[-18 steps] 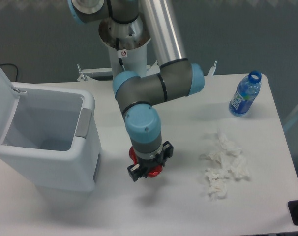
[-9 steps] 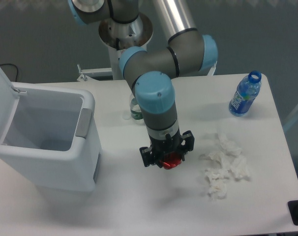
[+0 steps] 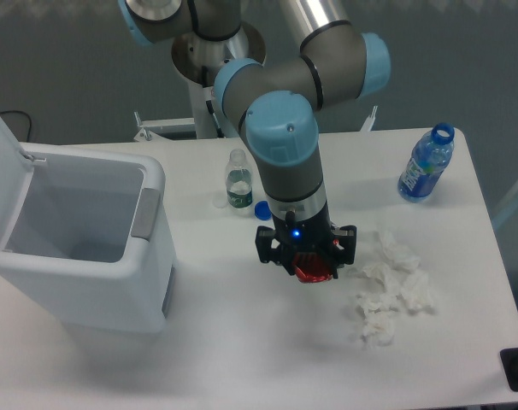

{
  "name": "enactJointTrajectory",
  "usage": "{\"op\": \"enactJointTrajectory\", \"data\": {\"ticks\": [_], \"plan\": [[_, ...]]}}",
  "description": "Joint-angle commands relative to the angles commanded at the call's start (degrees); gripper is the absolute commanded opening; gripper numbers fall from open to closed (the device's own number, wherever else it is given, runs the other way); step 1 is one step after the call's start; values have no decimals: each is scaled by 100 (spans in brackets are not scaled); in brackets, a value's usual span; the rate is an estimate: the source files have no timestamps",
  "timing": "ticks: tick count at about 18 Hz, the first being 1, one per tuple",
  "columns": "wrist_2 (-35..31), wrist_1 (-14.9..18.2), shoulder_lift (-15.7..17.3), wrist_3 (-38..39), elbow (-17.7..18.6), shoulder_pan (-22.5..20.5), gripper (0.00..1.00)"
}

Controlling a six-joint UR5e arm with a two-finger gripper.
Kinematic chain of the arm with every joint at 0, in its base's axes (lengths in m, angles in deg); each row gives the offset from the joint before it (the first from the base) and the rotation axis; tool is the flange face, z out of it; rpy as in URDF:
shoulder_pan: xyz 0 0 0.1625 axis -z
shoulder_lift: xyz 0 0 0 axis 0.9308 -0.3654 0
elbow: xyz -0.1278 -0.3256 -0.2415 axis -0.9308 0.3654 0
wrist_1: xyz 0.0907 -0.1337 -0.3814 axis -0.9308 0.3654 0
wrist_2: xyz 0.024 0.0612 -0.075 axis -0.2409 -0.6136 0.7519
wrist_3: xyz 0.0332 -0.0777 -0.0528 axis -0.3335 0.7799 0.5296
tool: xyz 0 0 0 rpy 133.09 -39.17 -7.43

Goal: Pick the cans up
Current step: 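Lift the held red can and carry it toward the tissue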

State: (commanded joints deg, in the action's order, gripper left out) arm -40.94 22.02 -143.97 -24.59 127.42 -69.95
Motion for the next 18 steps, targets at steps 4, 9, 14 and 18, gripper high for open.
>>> {"op": "enactJointTrajectory", "data": {"ticks": [4, 9, 14, 18], "plan": [[246, 17, 159, -98, 18, -70, 71], [299, 53, 238, -89, 35, -79, 71], [448, 53, 273, -89, 44, -114, 71], [448, 53, 273, -63, 44, -123, 71]]}}
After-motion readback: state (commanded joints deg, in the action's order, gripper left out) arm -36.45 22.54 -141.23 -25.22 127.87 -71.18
